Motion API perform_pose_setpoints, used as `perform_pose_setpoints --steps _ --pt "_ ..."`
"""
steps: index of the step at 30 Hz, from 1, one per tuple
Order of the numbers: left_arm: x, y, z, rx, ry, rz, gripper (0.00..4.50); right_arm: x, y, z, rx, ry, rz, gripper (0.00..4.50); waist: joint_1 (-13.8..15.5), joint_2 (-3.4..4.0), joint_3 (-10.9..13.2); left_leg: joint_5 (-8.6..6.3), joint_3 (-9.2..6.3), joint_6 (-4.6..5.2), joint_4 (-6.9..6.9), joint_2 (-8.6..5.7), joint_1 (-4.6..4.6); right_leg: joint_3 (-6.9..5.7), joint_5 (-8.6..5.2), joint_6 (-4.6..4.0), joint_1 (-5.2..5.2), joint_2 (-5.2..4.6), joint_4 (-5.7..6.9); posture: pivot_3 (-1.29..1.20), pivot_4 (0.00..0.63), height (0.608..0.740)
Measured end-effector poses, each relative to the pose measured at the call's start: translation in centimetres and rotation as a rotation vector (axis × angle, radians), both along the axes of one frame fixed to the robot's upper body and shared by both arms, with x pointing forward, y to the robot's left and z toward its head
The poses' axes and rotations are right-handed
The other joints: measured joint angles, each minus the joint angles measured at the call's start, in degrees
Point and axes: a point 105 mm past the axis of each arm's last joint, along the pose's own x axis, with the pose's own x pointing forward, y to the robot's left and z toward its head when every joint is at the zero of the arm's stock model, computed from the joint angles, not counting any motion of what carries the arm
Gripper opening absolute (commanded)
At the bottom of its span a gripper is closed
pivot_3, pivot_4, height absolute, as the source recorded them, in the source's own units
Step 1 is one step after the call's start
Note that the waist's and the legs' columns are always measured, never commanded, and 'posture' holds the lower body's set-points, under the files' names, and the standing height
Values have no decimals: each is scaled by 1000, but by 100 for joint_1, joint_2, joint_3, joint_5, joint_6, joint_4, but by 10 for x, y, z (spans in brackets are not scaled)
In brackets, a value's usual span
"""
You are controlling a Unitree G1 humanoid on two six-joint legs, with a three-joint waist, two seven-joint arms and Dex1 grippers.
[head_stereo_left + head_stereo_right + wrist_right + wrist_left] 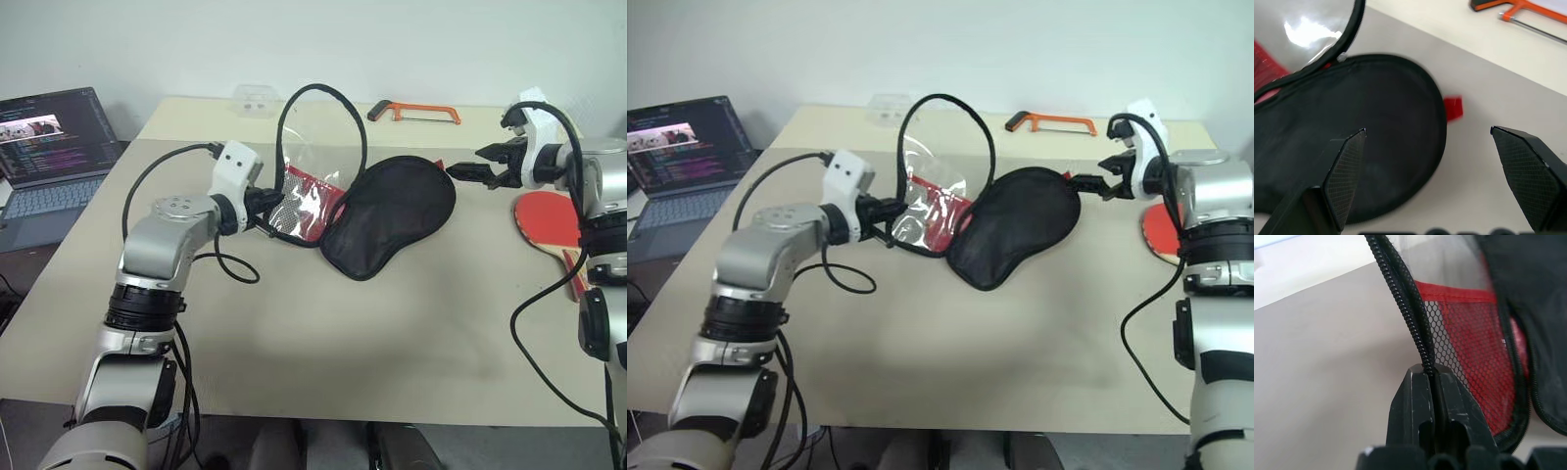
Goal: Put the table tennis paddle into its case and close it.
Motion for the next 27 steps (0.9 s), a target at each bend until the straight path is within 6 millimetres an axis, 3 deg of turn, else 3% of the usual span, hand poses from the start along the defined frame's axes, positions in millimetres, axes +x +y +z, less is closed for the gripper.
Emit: perform_pose_setpoints --steps 5,19,27 --pt "-3 -2 2 -41 2 -27 8 -4 -5 -3 -5 12 10 4500 3 0 0 0 -1 1 7 0 1 0 0 0 2 -1 5 0 150 740" --pt "8 -105 12 -455 22 -64 8 0 5 -6 11 9 24 4500 11 -1 0 0 -3 1 9 -13 0 0 0 0 7 0 3 0 150 740" --pt "22 -128 11 -521 4 17 8 1 5 3 9 -16 14 4500 11 -1 0 0 -3 1 6 -15 1 1 0 0 7 0 2 0 150 740"
